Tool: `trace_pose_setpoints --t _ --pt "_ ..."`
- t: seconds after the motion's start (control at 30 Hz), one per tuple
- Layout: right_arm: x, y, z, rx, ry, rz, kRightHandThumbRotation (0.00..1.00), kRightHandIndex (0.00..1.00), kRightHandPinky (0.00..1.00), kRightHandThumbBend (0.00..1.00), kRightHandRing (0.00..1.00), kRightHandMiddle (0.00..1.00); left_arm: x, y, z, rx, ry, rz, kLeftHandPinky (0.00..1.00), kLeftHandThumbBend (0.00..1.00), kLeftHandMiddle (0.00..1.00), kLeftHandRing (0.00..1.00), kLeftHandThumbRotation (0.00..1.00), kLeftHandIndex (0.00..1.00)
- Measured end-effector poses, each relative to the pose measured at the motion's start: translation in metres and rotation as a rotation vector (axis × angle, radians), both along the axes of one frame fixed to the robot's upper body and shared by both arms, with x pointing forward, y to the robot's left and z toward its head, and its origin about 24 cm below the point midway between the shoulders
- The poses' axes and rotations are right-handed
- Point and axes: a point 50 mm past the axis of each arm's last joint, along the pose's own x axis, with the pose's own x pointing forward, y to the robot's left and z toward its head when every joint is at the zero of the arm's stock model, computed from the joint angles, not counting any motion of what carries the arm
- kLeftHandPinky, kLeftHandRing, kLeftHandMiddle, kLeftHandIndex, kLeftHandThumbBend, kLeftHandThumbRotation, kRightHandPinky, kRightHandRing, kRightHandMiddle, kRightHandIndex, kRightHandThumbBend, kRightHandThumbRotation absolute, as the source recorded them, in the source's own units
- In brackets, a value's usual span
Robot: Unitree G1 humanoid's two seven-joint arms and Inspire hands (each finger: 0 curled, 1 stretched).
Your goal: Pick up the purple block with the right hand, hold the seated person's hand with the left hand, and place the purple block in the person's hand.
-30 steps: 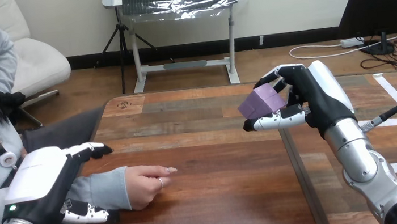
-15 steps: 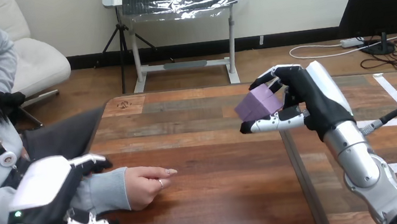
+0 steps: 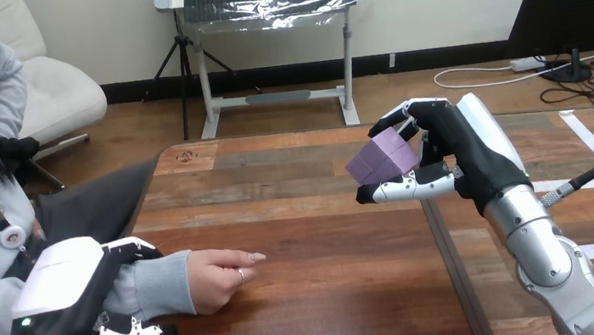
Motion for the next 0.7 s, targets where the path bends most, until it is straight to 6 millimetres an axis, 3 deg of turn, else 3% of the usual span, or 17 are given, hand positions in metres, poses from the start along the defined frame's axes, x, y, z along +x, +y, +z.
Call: trace_pose_setpoints --t 0.27,0.7 --pt "-0.0021 0.0002 0.001 0.008 0.005 -0.001 0.0 0.16 0.05 0.35 0.09 0.14 0.0021 0.001 -0.0015 0.002 -0.002 0.004 0.47 1.0 0.53 0.5 0.19 0.56" --pt "-0.0052 0.0005 0.0011 0.012 0.006 0.001 0.0 0.16 0.04 0.35 0.09 0.14 0.0052 -0.0009 -0.0012 -0.001 -0.009 -0.001 0.38 1.0 0.46 0.41 0.1 0.48"
